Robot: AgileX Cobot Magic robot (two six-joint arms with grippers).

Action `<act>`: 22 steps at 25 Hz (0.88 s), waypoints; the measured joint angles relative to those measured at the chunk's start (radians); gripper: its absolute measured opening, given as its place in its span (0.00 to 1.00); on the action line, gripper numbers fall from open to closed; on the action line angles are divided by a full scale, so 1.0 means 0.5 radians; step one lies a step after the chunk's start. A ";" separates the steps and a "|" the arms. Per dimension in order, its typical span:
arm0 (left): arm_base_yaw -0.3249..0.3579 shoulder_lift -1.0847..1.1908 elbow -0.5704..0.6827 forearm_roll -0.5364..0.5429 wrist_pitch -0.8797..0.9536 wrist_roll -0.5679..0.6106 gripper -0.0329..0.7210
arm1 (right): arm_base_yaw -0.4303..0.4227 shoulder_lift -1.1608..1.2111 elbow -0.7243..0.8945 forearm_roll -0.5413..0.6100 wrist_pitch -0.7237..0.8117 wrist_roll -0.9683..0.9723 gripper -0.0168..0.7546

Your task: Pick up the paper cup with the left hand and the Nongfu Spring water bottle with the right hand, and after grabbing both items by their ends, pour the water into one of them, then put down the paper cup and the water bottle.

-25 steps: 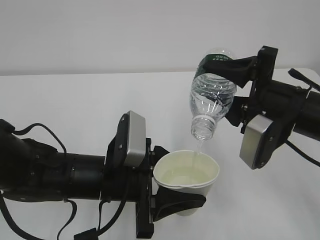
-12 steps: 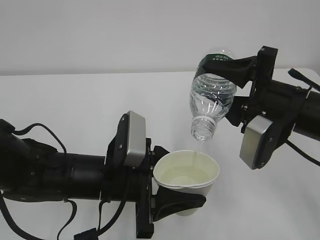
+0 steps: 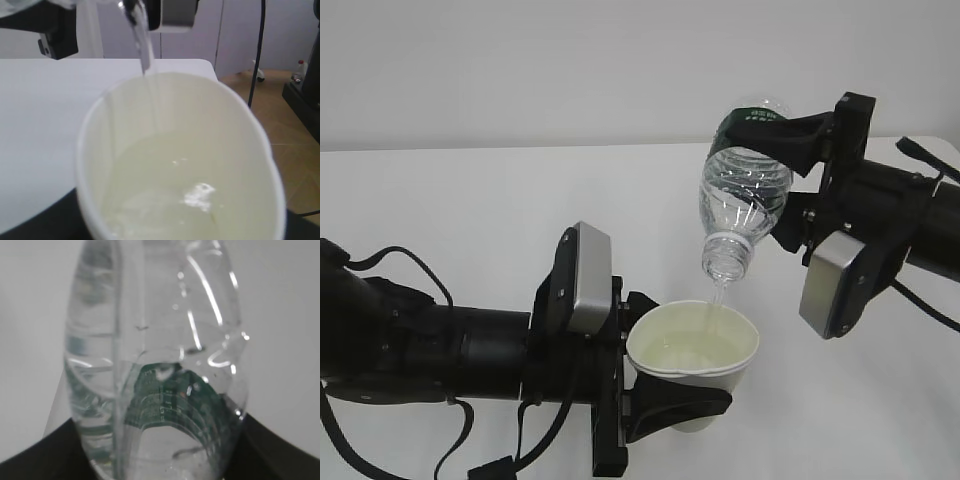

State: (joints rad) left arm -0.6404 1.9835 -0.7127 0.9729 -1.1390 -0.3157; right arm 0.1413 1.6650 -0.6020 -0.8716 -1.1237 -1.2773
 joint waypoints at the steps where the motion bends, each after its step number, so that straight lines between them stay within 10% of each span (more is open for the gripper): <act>1: 0.000 0.000 0.000 0.000 0.000 0.000 0.59 | 0.000 0.000 0.000 0.000 0.000 0.000 0.63; 22: 0.000 0.000 0.000 -0.026 0.004 0.000 0.59 | 0.000 0.000 0.000 0.000 0.000 -0.017 0.63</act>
State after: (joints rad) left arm -0.6404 1.9835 -0.7127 0.9600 -1.1372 -0.3157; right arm 0.1413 1.6650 -0.6020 -0.8716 -1.1237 -1.2858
